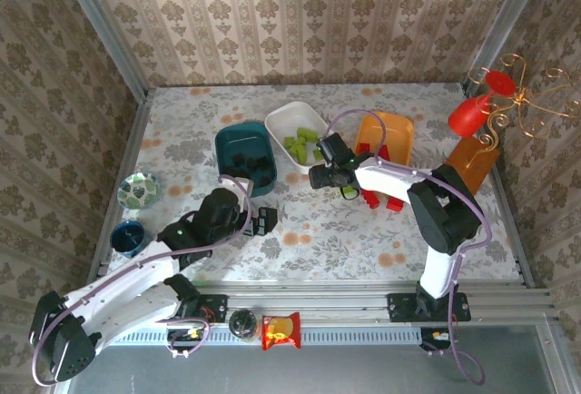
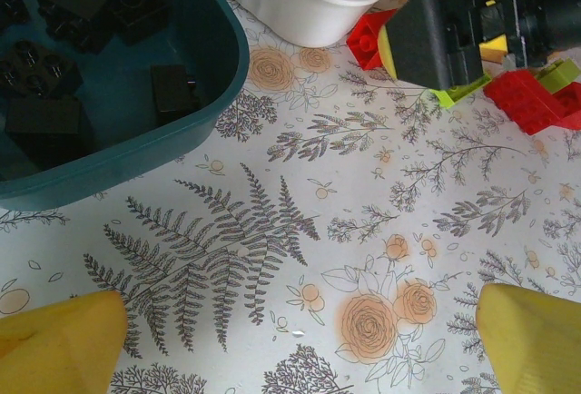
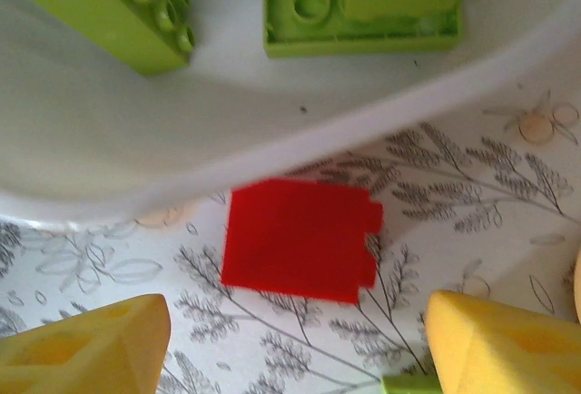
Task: Sort the legos into containers by color
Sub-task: Pick up the lego from the center of the table, then place the lego in the container.
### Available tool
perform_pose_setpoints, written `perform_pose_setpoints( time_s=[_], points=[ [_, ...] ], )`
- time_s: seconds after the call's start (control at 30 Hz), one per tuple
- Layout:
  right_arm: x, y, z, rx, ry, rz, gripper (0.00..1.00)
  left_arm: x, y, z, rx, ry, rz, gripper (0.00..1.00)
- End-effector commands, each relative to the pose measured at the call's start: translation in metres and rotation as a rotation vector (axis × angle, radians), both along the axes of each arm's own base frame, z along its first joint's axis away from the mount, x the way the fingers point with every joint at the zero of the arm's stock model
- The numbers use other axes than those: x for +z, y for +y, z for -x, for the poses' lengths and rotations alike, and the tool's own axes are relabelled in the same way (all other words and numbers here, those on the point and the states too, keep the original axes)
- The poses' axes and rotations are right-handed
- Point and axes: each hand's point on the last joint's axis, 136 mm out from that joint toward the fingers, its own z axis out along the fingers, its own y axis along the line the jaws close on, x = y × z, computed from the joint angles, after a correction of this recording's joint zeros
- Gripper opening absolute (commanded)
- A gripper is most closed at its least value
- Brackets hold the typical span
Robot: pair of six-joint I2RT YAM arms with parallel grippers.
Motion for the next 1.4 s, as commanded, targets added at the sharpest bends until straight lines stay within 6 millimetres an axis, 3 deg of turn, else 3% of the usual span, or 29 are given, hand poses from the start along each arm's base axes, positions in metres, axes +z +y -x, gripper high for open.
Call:
perform_pose_setpoints(
  time_s=[0.0,0.27,0.43,0.57,0.73,0.83,0.9,1.07,1.23,1.3,1.37],
  points=[
    [-0.001,0.004,-0.014,0.006,-0.027,0.033,0.75,-0.001,0.002,0.002,0.015,0.009,-0.004,1.00],
    [-0.023,0.005,-0.015,0.002,0.001,0.062,0.64,-0.002,0.003,0.002,0.013,0.015,-0.011,1.00],
    [-0.020,0.012,-0.016,0.021,-0.009,0.047,0.50,-0.002,0.000,0.002,0.004,0.021,-0.013,1.00],
    [-0.003,0.015,-0.008,0.041,-0.042,0.014,0.40,-0.001,-0.002,0.001,-0.003,0.024,-0.011,1.00],
    [0.039,0.005,0.011,0.028,-0.119,-0.063,0.36,-0.001,-0.004,0.001,-0.006,0.018,-0.005,1.00],
    [0.068,-0.016,0.015,-0.024,-0.183,-0.065,0.36,-0.001,-0.006,0.001,-0.018,0.018,-0.004,1.00],
    [0.078,-0.041,0.011,-0.097,-0.195,-0.054,0.34,-0.001,-0.008,0.000,-0.023,0.017,-0.002,1.00],
    [0.084,-0.093,-0.007,-0.268,-0.191,-0.083,0.34,0.001,-0.013,-0.002,-0.035,0.009,0.005,1.00],
    [0.080,-0.118,-0.029,-0.356,-0.172,-0.042,0.36,0.003,-0.018,-0.002,-0.063,0.010,0.005,1.00],
    [0.081,-0.125,-0.036,-0.388,-0.165,-0.033,0.43,0.002,-0.020,-0.002,-0.071,0.013,-0.004,1.00],
    [0.082,-0.129,-0.041,-0.402,-0.152,-0.038,0.65,0.002,-0.022,-0.002,-0.083,0.015,-0.006,1.00]
  ],
)
